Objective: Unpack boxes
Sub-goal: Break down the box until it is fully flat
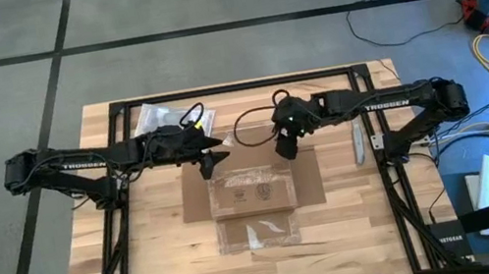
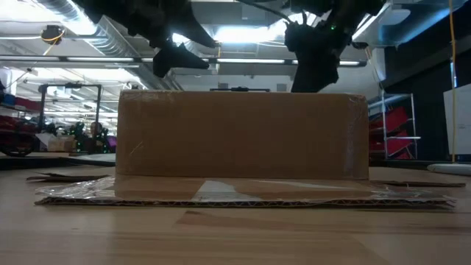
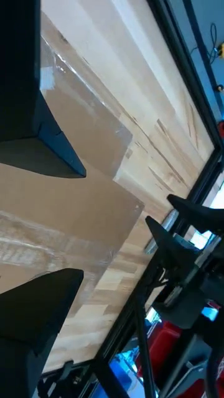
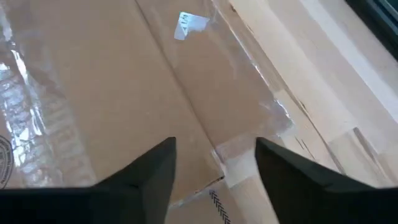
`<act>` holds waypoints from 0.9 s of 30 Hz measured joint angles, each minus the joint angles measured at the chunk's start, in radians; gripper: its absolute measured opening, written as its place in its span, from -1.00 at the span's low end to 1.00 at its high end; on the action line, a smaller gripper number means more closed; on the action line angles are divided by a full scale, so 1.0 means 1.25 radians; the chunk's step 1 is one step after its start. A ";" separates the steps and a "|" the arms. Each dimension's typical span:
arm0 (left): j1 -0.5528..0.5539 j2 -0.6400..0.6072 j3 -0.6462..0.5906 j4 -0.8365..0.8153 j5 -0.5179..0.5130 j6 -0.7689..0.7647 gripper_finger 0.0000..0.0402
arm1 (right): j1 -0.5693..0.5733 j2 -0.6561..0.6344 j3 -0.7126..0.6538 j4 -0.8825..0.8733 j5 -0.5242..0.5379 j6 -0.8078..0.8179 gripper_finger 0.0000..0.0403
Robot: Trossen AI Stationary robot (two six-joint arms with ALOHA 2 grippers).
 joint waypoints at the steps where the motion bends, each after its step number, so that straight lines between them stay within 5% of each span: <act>1: 0.000 0.004 0.000 -0.003 0.000 -0.002 0.19 | -0.009 0.000 0.000 -0.004 0.006 0.000 0.19; 6: 0.000 0.043 0.000 0.000 -0.035 -0.015 0.19 | -0.039 0.000 0.001 -0.066 0.062 0.005 0.47; 13: 0.000 0.090 0.000 0.010 -0.037 0.080 0.19 | -0.054 0.001 0.001 -0.292 0.216 0.172 0.66; 20: 0.001 0.097 0.000 0.026 -0.061 0.104 0.19 | -0.097 0.003 -0.051 -0.523 0.195 0.405 0.66; 27: 0.001 0.096 0.000 0.028 -0.044 0.120 0.19 | -0.115 -0.001 -0.192 -0.468 0.078 0.442 0.66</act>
